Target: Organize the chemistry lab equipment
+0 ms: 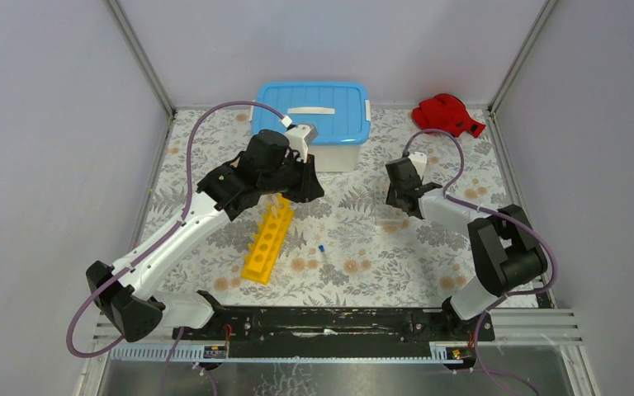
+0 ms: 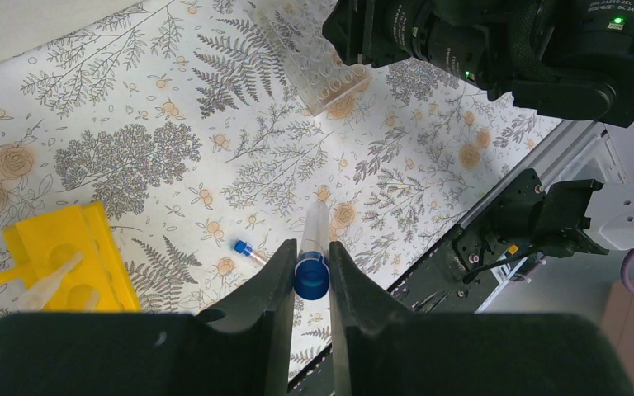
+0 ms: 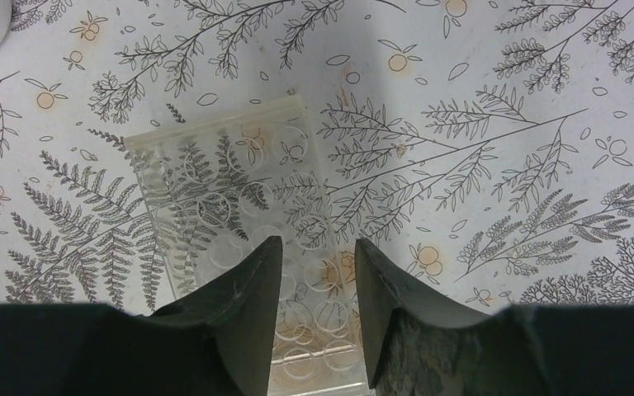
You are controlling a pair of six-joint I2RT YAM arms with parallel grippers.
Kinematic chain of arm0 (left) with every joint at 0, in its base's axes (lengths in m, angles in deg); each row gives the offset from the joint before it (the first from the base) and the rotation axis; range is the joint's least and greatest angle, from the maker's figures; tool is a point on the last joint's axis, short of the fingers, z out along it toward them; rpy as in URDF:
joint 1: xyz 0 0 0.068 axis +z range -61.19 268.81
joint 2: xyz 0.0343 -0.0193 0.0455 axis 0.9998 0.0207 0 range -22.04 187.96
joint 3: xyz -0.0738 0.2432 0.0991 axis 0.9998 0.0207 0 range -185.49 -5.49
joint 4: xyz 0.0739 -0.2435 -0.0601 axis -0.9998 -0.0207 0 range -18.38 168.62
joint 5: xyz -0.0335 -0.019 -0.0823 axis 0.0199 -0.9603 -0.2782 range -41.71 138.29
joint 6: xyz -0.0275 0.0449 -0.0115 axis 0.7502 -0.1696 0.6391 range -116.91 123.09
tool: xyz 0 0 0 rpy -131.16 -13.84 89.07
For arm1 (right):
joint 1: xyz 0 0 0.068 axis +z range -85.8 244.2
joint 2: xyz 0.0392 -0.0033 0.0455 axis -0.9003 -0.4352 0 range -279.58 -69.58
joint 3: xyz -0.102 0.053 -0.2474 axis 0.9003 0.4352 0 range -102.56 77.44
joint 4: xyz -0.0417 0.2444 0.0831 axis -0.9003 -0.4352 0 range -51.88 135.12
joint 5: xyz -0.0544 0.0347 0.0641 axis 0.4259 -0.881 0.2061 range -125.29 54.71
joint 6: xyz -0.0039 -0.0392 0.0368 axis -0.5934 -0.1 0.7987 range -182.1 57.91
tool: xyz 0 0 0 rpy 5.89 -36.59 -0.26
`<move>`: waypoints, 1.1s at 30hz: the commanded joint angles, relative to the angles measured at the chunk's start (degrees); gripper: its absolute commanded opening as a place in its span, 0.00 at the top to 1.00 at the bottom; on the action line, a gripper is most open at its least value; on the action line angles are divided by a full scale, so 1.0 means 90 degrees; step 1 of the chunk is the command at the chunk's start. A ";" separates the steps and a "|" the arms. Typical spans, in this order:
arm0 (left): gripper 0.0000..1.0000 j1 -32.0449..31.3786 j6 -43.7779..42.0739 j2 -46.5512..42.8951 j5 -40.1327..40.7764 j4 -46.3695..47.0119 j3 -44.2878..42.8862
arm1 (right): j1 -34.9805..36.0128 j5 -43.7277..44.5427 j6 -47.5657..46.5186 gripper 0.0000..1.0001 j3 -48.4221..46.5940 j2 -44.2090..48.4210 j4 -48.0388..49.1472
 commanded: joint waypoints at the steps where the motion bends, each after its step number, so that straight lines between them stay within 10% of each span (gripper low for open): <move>1: 0.95 -0.0059 -0.0074 0.0030 0.0125 0.0085 -0.0089 | -0.0076 -0.0161 -0.0146 0.56 -0.0113 -0.0099 0.0234; 20: 0.95 -0.0081 -0.0141 0.0099 0.0169 0.0077 -0.0085 | -0.0243 -0.0337 0.0165 0.67 -0.0193 -0.0304 0.0014; 33: 0.95 -0.0081 -0.0230 -0.0058 0.0391 -0.0017 0.0054 | -0.0151 -0.0274 0.3415 0.82 0.0002 0.0063 -0.0292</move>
